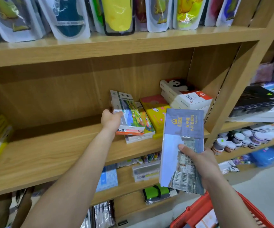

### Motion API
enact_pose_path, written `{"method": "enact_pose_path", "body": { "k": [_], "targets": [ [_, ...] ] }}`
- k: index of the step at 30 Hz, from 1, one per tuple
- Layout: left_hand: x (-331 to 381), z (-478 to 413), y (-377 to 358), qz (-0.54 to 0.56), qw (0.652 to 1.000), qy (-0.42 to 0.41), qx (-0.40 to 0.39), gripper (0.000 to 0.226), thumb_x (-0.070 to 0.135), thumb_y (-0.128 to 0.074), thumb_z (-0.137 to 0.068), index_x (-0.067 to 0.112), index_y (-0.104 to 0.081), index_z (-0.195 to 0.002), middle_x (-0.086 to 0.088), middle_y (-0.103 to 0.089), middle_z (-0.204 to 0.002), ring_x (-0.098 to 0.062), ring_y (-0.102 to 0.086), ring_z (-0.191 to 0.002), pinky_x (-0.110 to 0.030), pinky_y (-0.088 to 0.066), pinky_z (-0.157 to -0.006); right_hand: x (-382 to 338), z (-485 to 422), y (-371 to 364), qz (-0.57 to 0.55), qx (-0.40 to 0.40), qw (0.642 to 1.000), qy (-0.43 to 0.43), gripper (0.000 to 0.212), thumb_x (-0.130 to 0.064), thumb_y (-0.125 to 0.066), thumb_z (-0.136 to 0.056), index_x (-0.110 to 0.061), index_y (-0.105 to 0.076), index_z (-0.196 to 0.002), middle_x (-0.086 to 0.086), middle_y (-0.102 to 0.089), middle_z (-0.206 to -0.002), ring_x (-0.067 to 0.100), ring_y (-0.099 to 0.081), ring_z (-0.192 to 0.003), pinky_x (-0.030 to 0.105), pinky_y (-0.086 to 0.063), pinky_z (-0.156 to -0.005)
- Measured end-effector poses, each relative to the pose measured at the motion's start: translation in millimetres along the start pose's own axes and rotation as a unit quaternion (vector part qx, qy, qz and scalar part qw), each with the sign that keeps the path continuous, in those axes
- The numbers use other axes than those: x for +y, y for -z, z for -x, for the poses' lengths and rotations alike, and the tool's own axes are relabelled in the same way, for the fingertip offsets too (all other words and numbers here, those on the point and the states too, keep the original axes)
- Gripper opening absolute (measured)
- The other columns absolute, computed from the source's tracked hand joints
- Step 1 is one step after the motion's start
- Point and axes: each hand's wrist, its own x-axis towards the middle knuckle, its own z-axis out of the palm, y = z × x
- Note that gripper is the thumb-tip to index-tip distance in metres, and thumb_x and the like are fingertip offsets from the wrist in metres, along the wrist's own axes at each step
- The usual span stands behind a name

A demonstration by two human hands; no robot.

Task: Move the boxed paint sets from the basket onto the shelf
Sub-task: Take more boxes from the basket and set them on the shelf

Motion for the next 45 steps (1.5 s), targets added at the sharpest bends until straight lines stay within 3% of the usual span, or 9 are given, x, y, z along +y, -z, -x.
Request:
{"method": "enact_pose_path", "body": {
  "k": [12, 17, 22, 25, 30, 35, 40, 42, 45],
  "targets": [
    [-23.8, -5.5, -39.8, -0.027, 0.997, 0.007, -0.069, 0.014, 0.015, -0.056, -0.098, 0.011, -0.065, -0.107, -0.013, -0.074, -0.108, -0.033, -0.072, -0.096, -0.052, -0.057, -0.089, 1.0, -18.5, -0.5, 0.015, -0.025, 0.999, -0.017, 0.034, -0.024, -0.09, -0.075, -0.011, -0.075, -0.102, 0.01, -0.082, -0.089, 0.032, -0.08, -0.076, 0.035, -0.061, -0.058],
    [-23.4, 12.4, -5.4, -0.079, 0.994, -0.062, -0.041, 0.049, 0.029, -0.058, -0.097, 0.012, -0.05, -0.143, -0.003, -0.057, -0.144, -0.024, -0.055, -0.13, -0.035, -0.041, -0.107, -6.4, -10.1, -11.8, 0.026, -0.046, 0.998, -0.026, 0.031, -0.023, -0.09, -0.075, -0.011, -0.075, -0.1, 0.01, -0.082, -0.087, 0.032, -0.08, -0.074, 0.038, -0.062, -0.062],
    [-68.7, 82.6, 66.5, -0.07, 0.985, -0.098, -0.123, 0.014, 0.033, -0.06, -0.097, 0.032, -0.066, -0.11, 0.011, -0.071, -0.113, -0.014, -0.067, -0.106, -0.041, -0.05, -0.101, -14.5, 10.9, -59.1, 0.01, -0.115, 0.993, -0.034, 0.025, -0.019, -0.088, -0.078, -0.009, -0.077, -0.099, 0.012, -0.082, -0.088, 0.031, -0.08, -0.074, 0.032, -0.061, -0.054],
    [-87.4, 117.5, 91.3, 0.017, 0.977, -0.036, -0.208, 0.039, 0.051, -0.056, -0.087, 0.029, -0.064, -0.119, -0.001, -0.075, -0.114, -0.027, -0.07, -0.106, -0.042, -0.055, -0.091, -15.0, 24.0, -109.6, 0.01, -0.172, 0.984, -0.048, 0.02, -0.02, -0.088, -0.079, -0.01, -0.081, -0.096, 0.013, -0.082, -0.092, 0.031, -0.08, -0.079, 0.034, -0.062, -0.059],
    [-86.3, 112.9, 134.1, 0.106, 0.987, -0.027, -0.114, 0.045, 0.059, -0.062, -0.081, 0.028, -0.069, -0.112, 0.013, -0.077, -0.104, -0.002, -0.072, -0.095, -0.018, -0.054, -0.078, -7.4, 32.7, -196.6, 0.03, -0.22, 0.973, -0.068, 0.031, -0.029, -0.087, -0.081, -0.007, -0.08, -0.101, 0.011, -0.082, -0.093, 0.03, -0.08, -0.085, 0.046, -0.065, -0.077],
    [-82.3, 73.2, 170.9, 0.103, 0.993, 0.002, -0.048, 0.046, 0.064, -0.052, -0.092, 0.027, -0.068, -0.113, 0.006, -0.076, -0.112, -0.012, -0.071, -0.104, -0.034, -0.054, -0.092, -1.5, 26.7, -257.0, 0.015, -0.215, 0.97, -0.113, 0.025, -0.03, -0.084, -0.084, -0.013, -0.068, -0.092, -0.013, -0.074, -0.057, 0.003, -0.073, -0.051, 0.02, -0.054, -0.039],
    [-89.3, 30.7, 194.3, 0.044, 0.999, 0.0, 0.018, 0.015, 0.039, -0.05, -0.103, 0.027, -0.058, -0.098, 0.019, -0.076, -0.071, 0.001, -0.071, -0.058, -0.014, -0.048, -0.043, 2.4, 12.3, -284.8, 0.073, -0.167, 0.976, -0.119, 0.044, -0.034, -0.085, -0.084, -0.002, -0.059, -0.1, -0.001, -0.078, -0.086, 0.012, -0.075, -0.07, 0.026, -0.061, -0.062],
    [-90.8, 15.8, 204.6, 0.012, 1.0, 0.02, 0.01, 0.017, 0.04, -0.051, -0.102, 0.026, -0.058, -0.098, 0.011, -0.077, -0.073, -0.006, -0.073, -0.056, -0.018, -0.05, -0.042, 0.6, 4.3, -280.9, 0.091, -0.143, 0.98, -0.1, 0.045, -0.033, -0.083, -0.086, -0.007, -0.051, -0.103, 0.002, -0.067, -0.095, 0.008, -0.069, -0.07, 0.024, -0.057, -0.059],
    [-89.4, -3.0, 214.0, -0.027, 0.998, 0.057, -0.011, 0.024, 0.039, -0.056, -0.1, 0.017, -0.06, -0.107, 0.0, -0.078, -0.073, -0.018, -0.075, -0.06, -0.028, -0.054, -0.049, 0.3, -7.4, -266.5, 0.099, -0.102, 0.986, -0.09, 0.073, -0.033, -0.081, -0.087, -0.003, -0.042, -0.14, 0.012, -0.062, -0.13, 0.033, -0.067, -0.113, 0.049, -0.058, -0.093]
  ]
}}
